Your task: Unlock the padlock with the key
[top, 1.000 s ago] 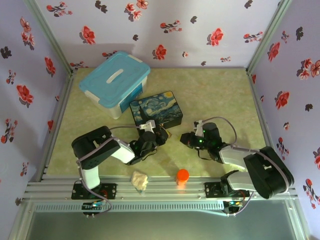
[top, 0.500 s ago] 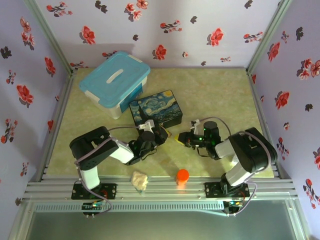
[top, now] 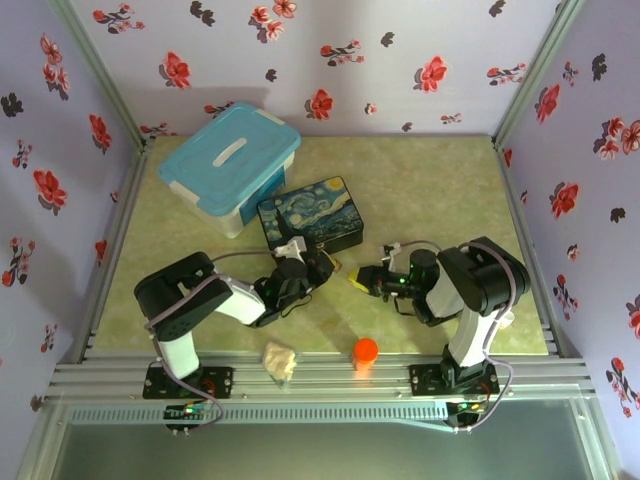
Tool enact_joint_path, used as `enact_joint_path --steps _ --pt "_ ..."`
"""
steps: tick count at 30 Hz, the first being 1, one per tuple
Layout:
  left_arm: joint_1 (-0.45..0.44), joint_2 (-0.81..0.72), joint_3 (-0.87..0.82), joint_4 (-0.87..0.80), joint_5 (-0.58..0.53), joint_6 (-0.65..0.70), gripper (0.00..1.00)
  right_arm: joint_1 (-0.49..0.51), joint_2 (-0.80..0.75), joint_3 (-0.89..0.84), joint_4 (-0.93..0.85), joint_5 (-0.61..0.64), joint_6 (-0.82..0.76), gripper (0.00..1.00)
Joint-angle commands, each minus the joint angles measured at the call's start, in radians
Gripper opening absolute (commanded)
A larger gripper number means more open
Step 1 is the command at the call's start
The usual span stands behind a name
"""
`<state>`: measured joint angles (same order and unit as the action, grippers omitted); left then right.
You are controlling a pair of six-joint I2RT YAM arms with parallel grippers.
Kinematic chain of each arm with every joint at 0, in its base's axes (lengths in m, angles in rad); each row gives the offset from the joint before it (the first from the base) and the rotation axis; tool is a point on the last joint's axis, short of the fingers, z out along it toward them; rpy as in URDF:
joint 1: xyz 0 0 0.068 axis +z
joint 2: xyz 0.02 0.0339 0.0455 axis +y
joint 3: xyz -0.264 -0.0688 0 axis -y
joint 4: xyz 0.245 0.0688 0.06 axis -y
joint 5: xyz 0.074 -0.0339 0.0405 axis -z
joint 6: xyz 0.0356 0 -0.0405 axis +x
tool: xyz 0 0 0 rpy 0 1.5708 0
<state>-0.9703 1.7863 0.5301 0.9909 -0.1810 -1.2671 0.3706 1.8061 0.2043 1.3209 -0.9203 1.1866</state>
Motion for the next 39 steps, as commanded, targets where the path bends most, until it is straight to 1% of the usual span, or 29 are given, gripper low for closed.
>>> enact_joint_path --steps 1,2,8,11,15,20,28,39 --pt "0.018 -0.036 -0.001 0.037 0.039 -0.059 0.00 -0.008 -0.004 -0.016 0.032 0.006 -0.013 0.00" --pt "0.018 -0.040 0.003 0.035 0.045 -0.058 0.00 -0.009 0.003 -0.019 0.060 0.007 -0.005 0.00" --pt "0.018 -0.034 0.009 0.036 0.064 -0.080 0.00 0.001 -0.036 -0.001 0.064 0.006 0.005 0.00" --pt "0.018 -0.015 0.004 0.081 0.069 -0.104 0.00 0.004 -0.017 0.020 0.056 0.000 0.007 0.00" --pt "0.018 -0.020 0.012 0.074 0.078 -0.101 0.00 0.004 0.020 0.030 0.064 -0.004 0.008 0.00" --pt "0.018 -0.028 0.015 0.059 0.085 -0.102 0.00 0.005 0.008 0.033 0.064 0.004 -0.001 0.00" --pt "0.011 -0.024 0.015 0.094 0.098 -0.111 0.00 0.012 0.013 0.067 0.064 -0.006 0.014 0.00" --pt "0.016 -0.031 0.009 0.083 0.084 -0.121 0.00 0.010 0.000 0.008 0.061 0.022 0.004 0.00"
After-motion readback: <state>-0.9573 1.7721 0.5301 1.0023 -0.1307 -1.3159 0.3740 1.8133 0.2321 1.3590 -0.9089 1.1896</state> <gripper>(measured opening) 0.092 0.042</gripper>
